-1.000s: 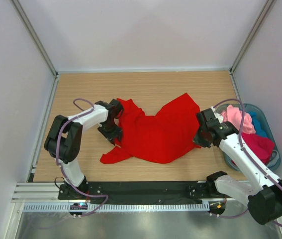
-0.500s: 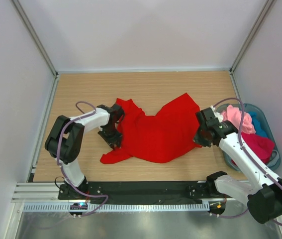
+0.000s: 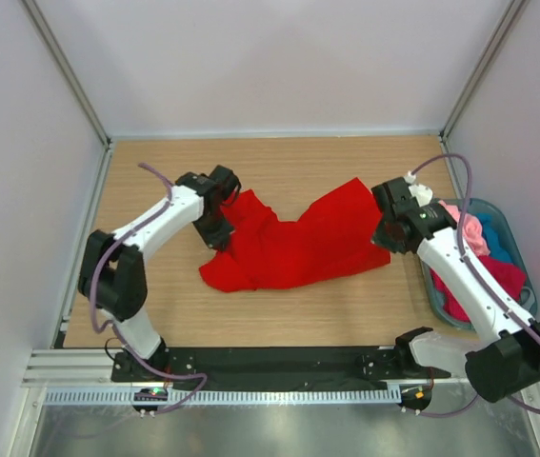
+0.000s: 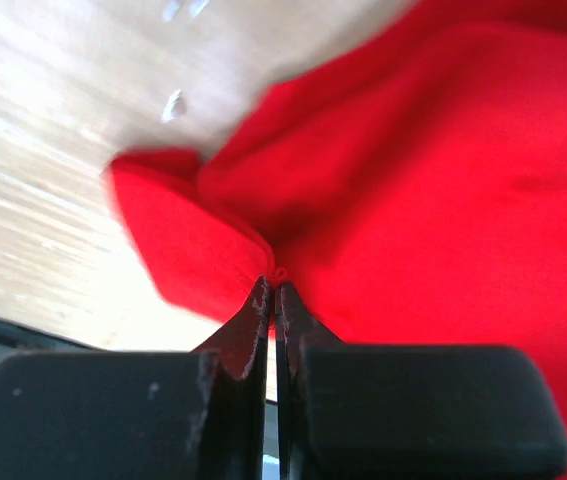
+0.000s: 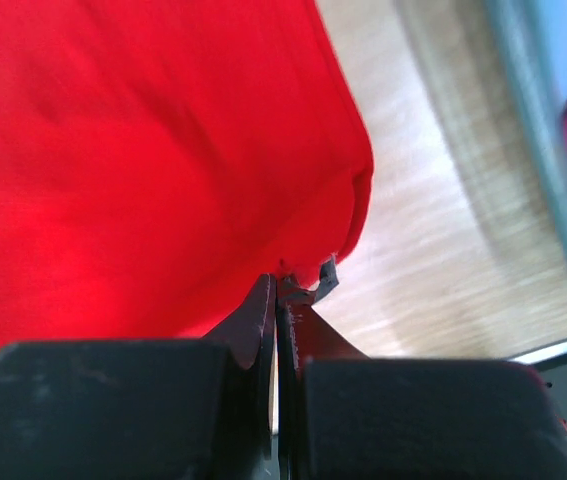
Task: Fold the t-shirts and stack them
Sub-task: Flatten the tshirt out
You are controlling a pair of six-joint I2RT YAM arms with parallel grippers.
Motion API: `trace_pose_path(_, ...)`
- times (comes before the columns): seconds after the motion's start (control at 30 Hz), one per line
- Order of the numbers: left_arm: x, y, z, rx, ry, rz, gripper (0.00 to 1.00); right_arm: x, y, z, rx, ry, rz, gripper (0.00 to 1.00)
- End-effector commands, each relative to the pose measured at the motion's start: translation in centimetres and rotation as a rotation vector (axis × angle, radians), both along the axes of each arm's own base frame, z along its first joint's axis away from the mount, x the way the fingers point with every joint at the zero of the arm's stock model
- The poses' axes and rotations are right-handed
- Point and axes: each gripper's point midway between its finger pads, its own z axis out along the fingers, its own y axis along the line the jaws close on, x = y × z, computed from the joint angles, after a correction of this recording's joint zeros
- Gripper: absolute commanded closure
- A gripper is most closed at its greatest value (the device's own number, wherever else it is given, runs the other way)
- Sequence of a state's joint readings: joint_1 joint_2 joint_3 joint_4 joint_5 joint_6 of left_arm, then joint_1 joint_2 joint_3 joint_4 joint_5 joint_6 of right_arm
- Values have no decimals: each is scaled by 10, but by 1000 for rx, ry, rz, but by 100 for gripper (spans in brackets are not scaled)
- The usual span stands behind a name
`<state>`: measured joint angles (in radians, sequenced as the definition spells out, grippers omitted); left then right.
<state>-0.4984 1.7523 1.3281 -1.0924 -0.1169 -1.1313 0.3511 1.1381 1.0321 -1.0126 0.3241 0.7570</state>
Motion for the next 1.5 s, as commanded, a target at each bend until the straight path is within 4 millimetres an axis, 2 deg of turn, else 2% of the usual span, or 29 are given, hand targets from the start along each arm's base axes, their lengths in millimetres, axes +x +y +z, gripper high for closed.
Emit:
trace_pose_path(0.0, 24, 12, 97, 1, -279, -97, 100, 41, -22, 63, -105, -178, -105, 99)
trace_pose_path(0.03, 29, 9, 119, -28, -348, -123, 100, 52, -28, 69, -120, -182, -136, 99)
trace_pose_path(0.07, 43, 0, 148, -74, -465, -188, 100, 66, -30, 99, -106, -245, -163, 99)
trace_pose_path(0.13, 50, -11, 202, -167, -636, -252, 100, 87, -42, 123, -139, -282, -208, 99)
trace_pose_path(0.17, 56, -15, 227, -197, -714, -265, 100, 97, -45, 163, -125, -367, -232, 99)
trace_pose_path(0.2, 59, -17, 266, -225, -816, -291, 100, 104, -49, 179, -132, -398, -252, 99)
trace_pose_path(0.23, 58, -17, 286, -239, -870, -305, 100, 110, -53, 195, -140, -427, -272, 99)
trace_pose_path(0.27, 56, -17, 305, -253, -919, -322, 100, 119, -58, 227, -124, -490, -298, 99)
trace_pose_path(0.3, 54, -14, 329, -250, -982, -345, 100, 124, -60, 241, -115, -517, -310, 99)
trace_pose_path(0.37, 43, -7, 353, -246, -1064, -375, 100, 130, -60, 280, -76, -602, -321, 99)
trace_pose_path(0.43, 35, -4, 353, -225, -1102, -450, 100, 129, -61, 300, -54, -650, -329, 99)
trace_pose_path(0.47, 24, 4, 373, -227, -1193, -458, 100, 125, -62, 314, -34, -687, -335, 99)
trace_pose_path(0.5, 19, 14, 373, -184, -1227, -461, 100, 119, -62, 322, -19, -709, -333, 99)
trace_pose_path(0.53, 19, 22, 354, -132, -1212, -466, 100, 114, -61, 327, 0, -728, -328, 99)
trace_pose_path(0.57, 18, 33, 355, -92, -1244, -436, 100, 114, -56, 324, 21, -730, -308, 99)
trace_pose_path(0.6, 3, 52, 365, -57, -1294, -384, 100, 98, -57, 336, 48, -773, -303, 99)
trace_pose_path(0.67, -3, 84, 364, 62, -1306, -290, 100, 93, -54, 328, 68, -774, -288, 99)
trace_pose_path(0.77, -17, 110, 386, 137, -1365, -222, 100, 71, -49, 337, 124, -824, -247, 99)
trace_pose_path(0.9, -25, 119, 430, 143, -1458, -189, 100, 43, -46, 366, 177, -902, -207, 99)
trace_pose_path(0.97, -31, 114, 459, 104, -1545, -207, 100, 24, -50, 394, 195, -983, -204, 99)
trace_pose_path(1.03, -45, 112, 502, 39, -1696, -209, 100, 9, -52, 417, 222, -1055, -198, 99)
trace_pose_path(1.07, -51, 108, 516, 4, -1746, -228, 100, -5, -53, 441, 256, -1142, -193, 99)
trace_pose_path(1.17, -77, 110, 569, -83, -1917, -213, 100, -37, -51, 483, 361, -1294, -170, 99)
trace_pose_path(1.2, -95, 113, 592, -123, -1990, -224, 100, -44, -51, 489, 389, -1320, -169, 99)
trace_pose_path(1.3, -116, 115, 623, -167, -2091, -235, 100, -71, -46, 505, 512, -1396, -153, 99)
trace_pose_path(1.33, -133, 121, 639, -189, -2145, -225, 100, -78, -44, 508, 541, -1414, -134, 99)
trace_pose_path(1.37, -134, 120, 644, -194, -2157, -236, 100, -74, -34, 510, 576, -1424, -90, 99)
trace_pose_path(1.4, -139, 119, 649, -204, -2174, -248, 99, -90, -34, 517, 616, -1464, -77, 99)
trace_pose_path(1.47, -151, 122, 658, -196, -2208, -274, 100, -92, -32, 523, 641, -1498, -63, 99)
